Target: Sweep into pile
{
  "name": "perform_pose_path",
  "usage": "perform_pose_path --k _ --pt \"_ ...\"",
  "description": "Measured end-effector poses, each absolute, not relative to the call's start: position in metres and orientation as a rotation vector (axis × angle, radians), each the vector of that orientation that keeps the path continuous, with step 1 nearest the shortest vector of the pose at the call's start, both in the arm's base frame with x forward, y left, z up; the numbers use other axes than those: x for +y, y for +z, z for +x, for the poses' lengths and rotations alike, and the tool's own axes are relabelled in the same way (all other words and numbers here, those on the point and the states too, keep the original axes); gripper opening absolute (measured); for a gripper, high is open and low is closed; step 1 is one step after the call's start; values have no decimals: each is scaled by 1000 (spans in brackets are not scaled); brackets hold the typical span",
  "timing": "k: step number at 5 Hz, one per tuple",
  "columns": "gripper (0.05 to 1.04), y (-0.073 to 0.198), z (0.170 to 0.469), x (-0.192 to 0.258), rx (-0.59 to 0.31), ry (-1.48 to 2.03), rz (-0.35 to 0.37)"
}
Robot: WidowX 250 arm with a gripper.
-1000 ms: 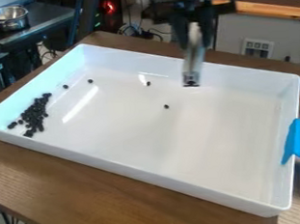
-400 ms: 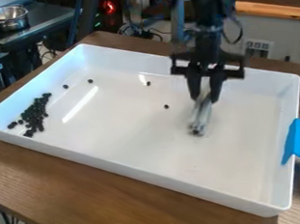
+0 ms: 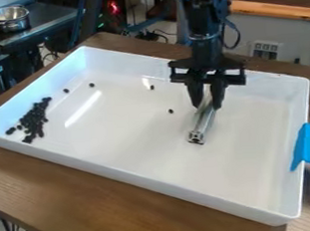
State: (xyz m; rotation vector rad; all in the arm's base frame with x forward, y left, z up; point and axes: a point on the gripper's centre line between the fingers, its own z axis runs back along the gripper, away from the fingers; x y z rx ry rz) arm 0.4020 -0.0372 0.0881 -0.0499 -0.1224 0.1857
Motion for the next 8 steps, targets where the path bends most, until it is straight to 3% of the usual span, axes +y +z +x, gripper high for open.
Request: perform_pose_path --k 4,8 --pt "340 94 395 71 -130 300 -103" --pt "341 93 386 122 -180 582 -128"
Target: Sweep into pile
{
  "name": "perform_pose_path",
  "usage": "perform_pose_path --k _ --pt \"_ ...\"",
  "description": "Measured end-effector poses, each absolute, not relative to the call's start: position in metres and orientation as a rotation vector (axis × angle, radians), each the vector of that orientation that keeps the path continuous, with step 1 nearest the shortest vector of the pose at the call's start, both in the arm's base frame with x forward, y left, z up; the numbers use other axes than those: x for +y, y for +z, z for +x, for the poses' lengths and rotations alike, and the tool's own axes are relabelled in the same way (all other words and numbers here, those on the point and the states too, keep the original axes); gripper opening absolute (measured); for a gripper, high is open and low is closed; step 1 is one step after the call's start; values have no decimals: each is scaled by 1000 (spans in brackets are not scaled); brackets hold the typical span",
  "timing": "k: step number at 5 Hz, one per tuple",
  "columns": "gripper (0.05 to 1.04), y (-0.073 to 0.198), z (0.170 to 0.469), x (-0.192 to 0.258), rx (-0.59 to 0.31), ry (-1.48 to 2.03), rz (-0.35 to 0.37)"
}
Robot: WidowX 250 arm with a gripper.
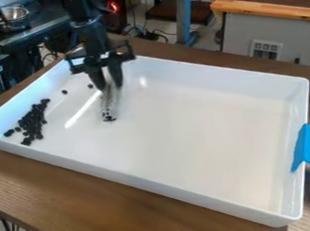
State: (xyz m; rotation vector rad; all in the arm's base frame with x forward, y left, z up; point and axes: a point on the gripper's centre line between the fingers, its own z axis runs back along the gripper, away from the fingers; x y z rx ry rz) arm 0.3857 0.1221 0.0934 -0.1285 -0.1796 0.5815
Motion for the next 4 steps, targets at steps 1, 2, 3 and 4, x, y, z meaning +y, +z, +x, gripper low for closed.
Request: perform_pose_path --k 1,2,3,4 --pt "340 95 381 136 -197 744 -138" --pt "340 98 370 155 -214 884 -141" --pt "340 102 360 160 -217 937 -148" --pt "340 107 345 164 -215 956 -151"
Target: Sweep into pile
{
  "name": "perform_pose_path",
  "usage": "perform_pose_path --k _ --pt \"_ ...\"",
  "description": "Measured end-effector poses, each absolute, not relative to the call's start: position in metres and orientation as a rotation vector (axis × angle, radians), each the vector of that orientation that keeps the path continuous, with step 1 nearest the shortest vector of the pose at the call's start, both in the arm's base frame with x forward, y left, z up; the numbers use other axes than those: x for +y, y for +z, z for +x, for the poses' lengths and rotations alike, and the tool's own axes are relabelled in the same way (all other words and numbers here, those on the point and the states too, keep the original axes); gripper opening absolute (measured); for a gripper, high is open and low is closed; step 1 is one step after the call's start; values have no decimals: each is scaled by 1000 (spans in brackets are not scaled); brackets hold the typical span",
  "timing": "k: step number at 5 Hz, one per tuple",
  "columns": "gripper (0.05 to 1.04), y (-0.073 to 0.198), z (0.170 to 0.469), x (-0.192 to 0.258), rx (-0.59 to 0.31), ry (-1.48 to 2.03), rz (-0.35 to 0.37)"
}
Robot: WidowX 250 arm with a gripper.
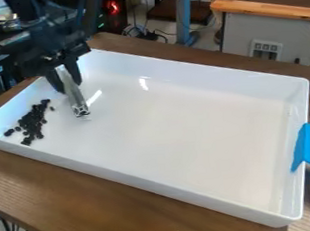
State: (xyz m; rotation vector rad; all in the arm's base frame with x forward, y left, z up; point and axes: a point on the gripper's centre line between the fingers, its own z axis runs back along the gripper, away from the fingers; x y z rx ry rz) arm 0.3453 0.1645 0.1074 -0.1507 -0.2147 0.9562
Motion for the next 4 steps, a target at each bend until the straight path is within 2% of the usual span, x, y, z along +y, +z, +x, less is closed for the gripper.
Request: perform_pose_path --k 1,2,3,4 --pt "340 111 336 166 -201 899 -104" --pt "340 119 337 149 -155 764 -114" --pt "340 144 343 100 -148 560 -211" --pt "340 149 353 45 -179 395 -191"
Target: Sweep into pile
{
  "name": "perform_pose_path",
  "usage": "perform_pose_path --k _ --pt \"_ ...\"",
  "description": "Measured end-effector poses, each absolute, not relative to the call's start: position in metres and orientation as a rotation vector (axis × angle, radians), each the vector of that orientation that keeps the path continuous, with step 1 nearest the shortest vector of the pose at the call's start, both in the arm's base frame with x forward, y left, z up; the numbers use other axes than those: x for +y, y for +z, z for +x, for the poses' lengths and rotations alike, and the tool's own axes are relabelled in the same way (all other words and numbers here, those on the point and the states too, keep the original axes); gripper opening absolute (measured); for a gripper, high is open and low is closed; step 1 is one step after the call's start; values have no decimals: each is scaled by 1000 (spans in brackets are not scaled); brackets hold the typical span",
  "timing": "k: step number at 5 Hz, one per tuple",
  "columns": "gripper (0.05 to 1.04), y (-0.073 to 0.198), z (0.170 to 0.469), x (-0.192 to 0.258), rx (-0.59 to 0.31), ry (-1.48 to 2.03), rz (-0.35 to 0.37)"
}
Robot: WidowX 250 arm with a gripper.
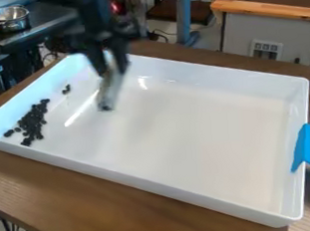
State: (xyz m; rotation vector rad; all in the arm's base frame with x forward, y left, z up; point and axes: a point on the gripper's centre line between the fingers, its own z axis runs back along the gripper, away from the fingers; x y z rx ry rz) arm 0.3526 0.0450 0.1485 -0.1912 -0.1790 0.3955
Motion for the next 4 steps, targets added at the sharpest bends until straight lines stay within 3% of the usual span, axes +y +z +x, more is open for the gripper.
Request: perform_pose_path --k 2,4 --pt "340 127 358 -11 -163 295 -149" --pt "340 93 338 -18 -133 238 -89"
